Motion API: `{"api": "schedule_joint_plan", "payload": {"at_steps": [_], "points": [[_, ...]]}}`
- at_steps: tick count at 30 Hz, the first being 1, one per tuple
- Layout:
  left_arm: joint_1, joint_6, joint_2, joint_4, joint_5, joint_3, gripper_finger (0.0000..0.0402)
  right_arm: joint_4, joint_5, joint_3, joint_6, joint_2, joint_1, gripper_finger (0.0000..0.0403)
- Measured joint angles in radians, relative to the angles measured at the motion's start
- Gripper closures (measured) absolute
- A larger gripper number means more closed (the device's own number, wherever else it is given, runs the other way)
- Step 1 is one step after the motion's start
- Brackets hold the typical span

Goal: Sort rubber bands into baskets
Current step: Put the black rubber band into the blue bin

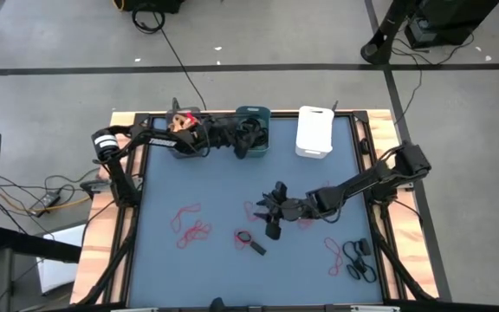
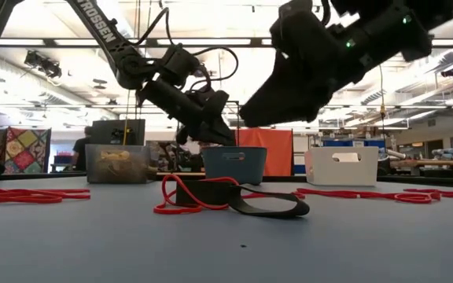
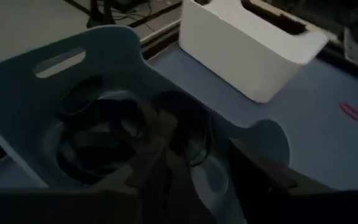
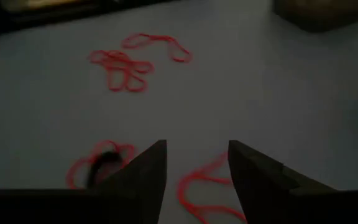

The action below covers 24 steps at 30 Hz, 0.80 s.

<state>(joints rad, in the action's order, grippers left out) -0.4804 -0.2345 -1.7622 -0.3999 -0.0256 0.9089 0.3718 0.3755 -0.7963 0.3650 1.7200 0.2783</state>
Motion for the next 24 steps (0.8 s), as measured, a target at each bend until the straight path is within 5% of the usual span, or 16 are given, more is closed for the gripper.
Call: {"api": "schedule_joint_plan", "payload": {"at_steps": [8,14,24], "points": [[0.018,0.076,0.137,0.107,-0.075,-0.042,0.0215,0.204,-0.242,-0.004,-0.081,0.148,-0.006,0.0221],[0.135,0.074,0.257,0.097,-0.072,-0.154,0.022,0.241,-0.34,-0.046,-0.084,0.231,-0.012,0.0221],[0.377,-0.001,0.314,0.004,0.034,-0.302,0.022,0.033,-0.27,-0.093,-0.059,0.24,-0.006,0.0243]]}}
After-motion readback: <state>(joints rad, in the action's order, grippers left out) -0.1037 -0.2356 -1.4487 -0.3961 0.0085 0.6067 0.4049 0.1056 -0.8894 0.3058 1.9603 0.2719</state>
